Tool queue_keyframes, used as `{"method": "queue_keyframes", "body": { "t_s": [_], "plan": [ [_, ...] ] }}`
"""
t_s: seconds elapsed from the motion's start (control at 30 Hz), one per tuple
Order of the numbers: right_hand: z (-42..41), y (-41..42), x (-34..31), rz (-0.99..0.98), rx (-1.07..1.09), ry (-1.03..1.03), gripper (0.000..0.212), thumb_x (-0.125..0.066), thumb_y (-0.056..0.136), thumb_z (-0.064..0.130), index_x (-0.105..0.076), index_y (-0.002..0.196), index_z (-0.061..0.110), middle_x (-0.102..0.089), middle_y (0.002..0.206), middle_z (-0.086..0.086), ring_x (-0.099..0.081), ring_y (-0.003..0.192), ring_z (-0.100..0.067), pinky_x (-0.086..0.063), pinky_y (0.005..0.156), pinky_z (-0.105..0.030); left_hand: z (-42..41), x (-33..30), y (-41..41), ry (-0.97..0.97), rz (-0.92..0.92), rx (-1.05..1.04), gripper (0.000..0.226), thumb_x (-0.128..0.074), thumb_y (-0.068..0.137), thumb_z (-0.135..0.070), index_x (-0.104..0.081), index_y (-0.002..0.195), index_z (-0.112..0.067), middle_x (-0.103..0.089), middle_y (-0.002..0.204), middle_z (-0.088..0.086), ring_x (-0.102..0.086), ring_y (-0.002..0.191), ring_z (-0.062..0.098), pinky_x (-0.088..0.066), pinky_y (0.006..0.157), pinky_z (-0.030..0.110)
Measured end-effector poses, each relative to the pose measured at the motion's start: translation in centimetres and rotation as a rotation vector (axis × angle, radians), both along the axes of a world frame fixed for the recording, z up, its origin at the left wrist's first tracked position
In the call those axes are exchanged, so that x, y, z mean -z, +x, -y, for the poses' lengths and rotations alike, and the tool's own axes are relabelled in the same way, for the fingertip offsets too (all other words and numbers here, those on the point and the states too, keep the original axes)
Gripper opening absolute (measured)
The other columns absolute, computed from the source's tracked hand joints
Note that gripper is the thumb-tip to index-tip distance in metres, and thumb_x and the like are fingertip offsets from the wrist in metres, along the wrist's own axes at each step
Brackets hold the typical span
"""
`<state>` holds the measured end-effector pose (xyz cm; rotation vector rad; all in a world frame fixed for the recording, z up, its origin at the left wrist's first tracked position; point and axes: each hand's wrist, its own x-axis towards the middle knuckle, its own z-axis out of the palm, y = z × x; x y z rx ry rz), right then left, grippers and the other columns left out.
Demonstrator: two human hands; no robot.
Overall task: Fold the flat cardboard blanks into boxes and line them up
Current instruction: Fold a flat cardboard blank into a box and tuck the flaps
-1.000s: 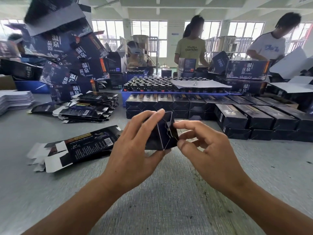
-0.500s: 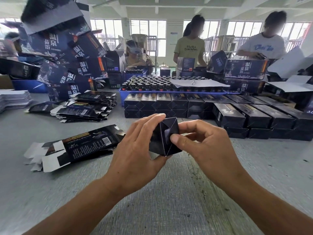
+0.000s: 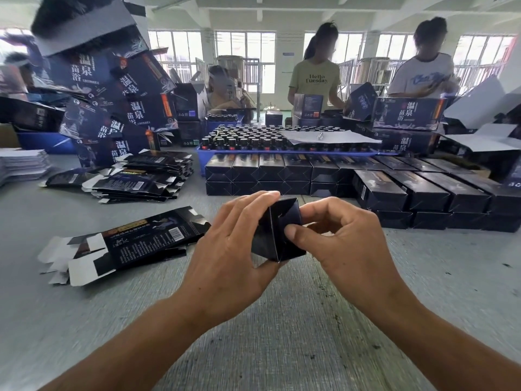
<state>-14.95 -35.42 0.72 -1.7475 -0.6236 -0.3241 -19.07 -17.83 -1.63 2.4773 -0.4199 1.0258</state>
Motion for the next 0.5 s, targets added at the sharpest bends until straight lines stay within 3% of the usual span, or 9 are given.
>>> {"method": "queue_keyframes", "body": {
  "t_s": [0.37, 0.43, 0.5],
  "plan": [
    [0.29, 0.27, -0.15, 0.003, -0.076, -0.047, 0.015, -0.079, 0.084, 0.028, -0.071, 0.096, 0.034, -0.075, 0.094, 0.018, -0.072, 0.085, -0.005, -0.059, 0.075, -0.031, -0.18, -0.29, -0.23, -0.035, -0.002, 0.004, 0.080, -0.067, 0.080, -0.051, -0.037, 0.149, -0.023, -0.044, 0.147, -0.013, -0.037, 0.138, 0.007, -0.028, 0.105, 0.012],
    [0.32, 0.28, -0.05, 0.008, -0.079, -0.049, 0.019, -0.079, 0.083, 0.036, -0.070, 0.100, 0.035, -0.073, 0.097, 0.019, -0.072, 0.087, -0.004, -0.059, 0.072, -0.026, -0.22, -0.27, -0.16, -0.029, 0.004, 0.004, 0.080, -0.069, 0.080, -0.049, -0.036, 0.149, -0.024, -0.043, 0.148, -0.014, -0.037, 0.138, 0.007, -0.029, 0.106, 0.013],
    [0.22, 0.13, 0.10, 0.010, -0.080, -0.076, 0.044, -0.079, 0.077, 0.054, -0.063, 0.115, 0.038, -0.069, 0.102, 0.024, -0.070, 0.088, 0.000, -0.057, 0.068, -0.017, -0.24, -0.21, -0.05, 0.007, 0.019, 0.012, 0.081, -0.073, 0.080, -0.041, -0.034, 0.150, -0.024, -0.041, 0.148, -0.015, -0.037, 0.139, 0.009, -0.030, 0.108, 0.016]
  ]
}}
